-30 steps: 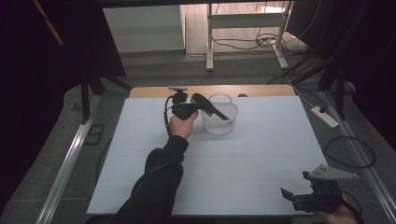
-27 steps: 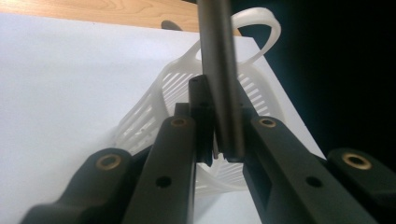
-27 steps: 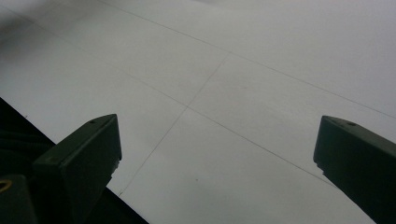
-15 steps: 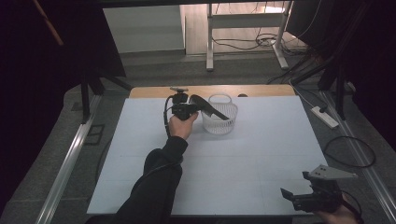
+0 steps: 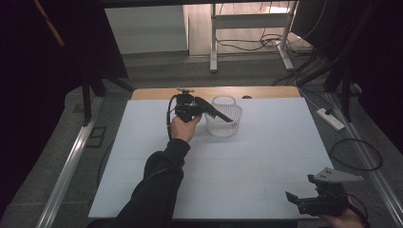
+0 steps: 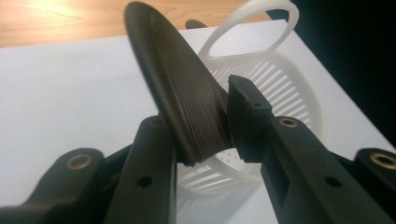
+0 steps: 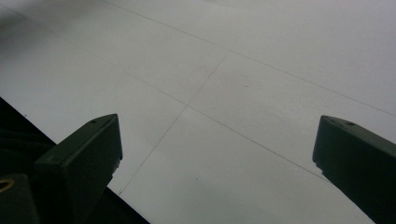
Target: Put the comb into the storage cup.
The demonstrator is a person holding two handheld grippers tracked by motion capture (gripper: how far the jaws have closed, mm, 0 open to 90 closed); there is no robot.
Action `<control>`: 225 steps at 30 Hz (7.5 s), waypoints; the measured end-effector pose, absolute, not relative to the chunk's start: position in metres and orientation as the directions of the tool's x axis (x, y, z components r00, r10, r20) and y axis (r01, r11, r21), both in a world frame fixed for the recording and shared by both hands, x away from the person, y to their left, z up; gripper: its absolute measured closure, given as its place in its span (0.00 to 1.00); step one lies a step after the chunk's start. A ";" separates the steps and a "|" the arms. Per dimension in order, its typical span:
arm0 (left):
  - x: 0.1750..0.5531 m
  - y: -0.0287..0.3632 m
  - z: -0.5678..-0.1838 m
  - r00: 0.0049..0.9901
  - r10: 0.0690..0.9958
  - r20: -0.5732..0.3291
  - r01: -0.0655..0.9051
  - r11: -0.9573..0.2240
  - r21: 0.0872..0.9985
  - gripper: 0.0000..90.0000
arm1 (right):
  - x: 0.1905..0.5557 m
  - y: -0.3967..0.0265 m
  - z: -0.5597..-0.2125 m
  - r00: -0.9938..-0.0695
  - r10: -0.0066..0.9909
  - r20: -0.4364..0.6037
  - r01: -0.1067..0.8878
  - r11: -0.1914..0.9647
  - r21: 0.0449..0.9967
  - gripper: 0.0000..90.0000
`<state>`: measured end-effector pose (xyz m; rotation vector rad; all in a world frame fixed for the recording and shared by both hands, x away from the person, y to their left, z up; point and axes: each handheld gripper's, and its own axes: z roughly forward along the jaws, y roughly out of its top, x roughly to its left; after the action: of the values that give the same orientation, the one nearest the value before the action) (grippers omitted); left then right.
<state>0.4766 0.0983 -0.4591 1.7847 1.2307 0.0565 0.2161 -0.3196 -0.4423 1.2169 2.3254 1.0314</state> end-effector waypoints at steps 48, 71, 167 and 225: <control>0.474 0.096 -0.453 0.556 0.799 -0.230 0.647 -0.243 0.723 0.38 | 0.216 -0.319 -0.443 -0.583 0.811 0.044 0.580 0.378 0.721 0.03; 0.466 0.108 -0.444 0.591 0.792 -0.154 0.611 -0.315 0.726 0.07 | 0.216 -0.318 -0.442 -0.582 0.812 0.038 0.580 0.382 0.719 0.03; 0.335 0.192 -0.454 0.636 0.755 -0.159 0.560 -0.310 0.768 0.00 | 0.214 -0.319 -0.441 -0.558 0.830 0.026 0.573 0.362 0.735 0.00; 0.212 0.245 -0.458 0.596 0.782 -0.182 0.564 -0.246 0.789 0.00 | 0.215 -0.317 -0.442 -0.558 0.830 0.012 0.578 0.378 0.724 0.00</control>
<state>0.2118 0.2452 -0.4577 1.9387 1.0733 0.3104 0.2145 -0.3165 -0.4415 1.2268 2.2897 0.9895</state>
